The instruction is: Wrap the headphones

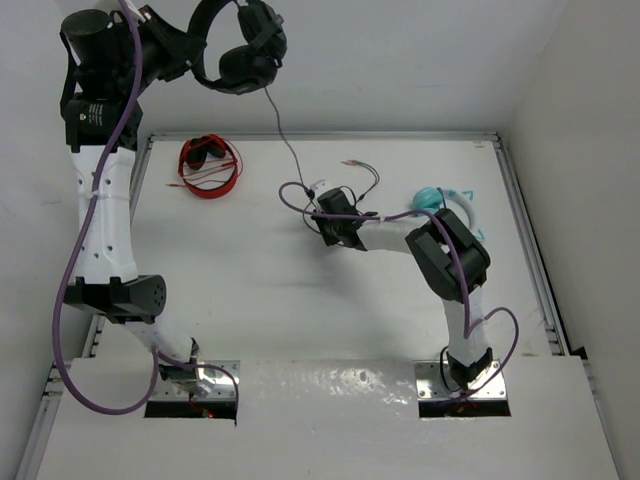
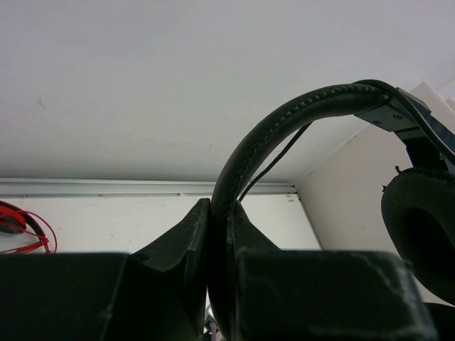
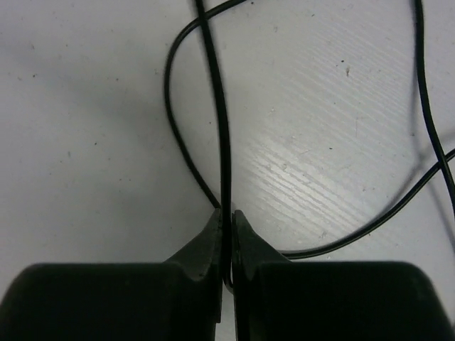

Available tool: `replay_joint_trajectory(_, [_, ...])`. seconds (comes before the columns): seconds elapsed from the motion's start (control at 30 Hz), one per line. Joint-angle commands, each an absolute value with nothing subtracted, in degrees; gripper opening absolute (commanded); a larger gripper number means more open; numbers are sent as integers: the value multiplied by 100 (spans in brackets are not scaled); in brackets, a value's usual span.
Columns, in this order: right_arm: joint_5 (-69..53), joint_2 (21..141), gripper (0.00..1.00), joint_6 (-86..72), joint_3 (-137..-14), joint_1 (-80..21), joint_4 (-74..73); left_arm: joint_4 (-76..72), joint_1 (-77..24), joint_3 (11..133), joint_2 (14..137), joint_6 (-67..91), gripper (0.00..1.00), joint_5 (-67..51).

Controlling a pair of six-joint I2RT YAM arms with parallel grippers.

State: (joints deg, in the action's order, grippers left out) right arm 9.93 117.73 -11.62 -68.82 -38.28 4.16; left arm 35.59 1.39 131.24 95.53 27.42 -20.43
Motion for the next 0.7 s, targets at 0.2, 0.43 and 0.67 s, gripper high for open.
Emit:
replay_joint_trajectory(0.2, [413,10855,0,-1055,-6460,-4192,449,3068,237,12920,9492,2865,0,-1951])
replay_joint_trajectory(0.43, [834,10284,2,-133,-6810,-5220,-402,2900,246,12332,9641,2979,0,-1890])
replay_joint_trajectory(0.67, [63,10187,0,544,-7821,-6169,-1572,2672,237,11761,9905,2523,0,-1065])
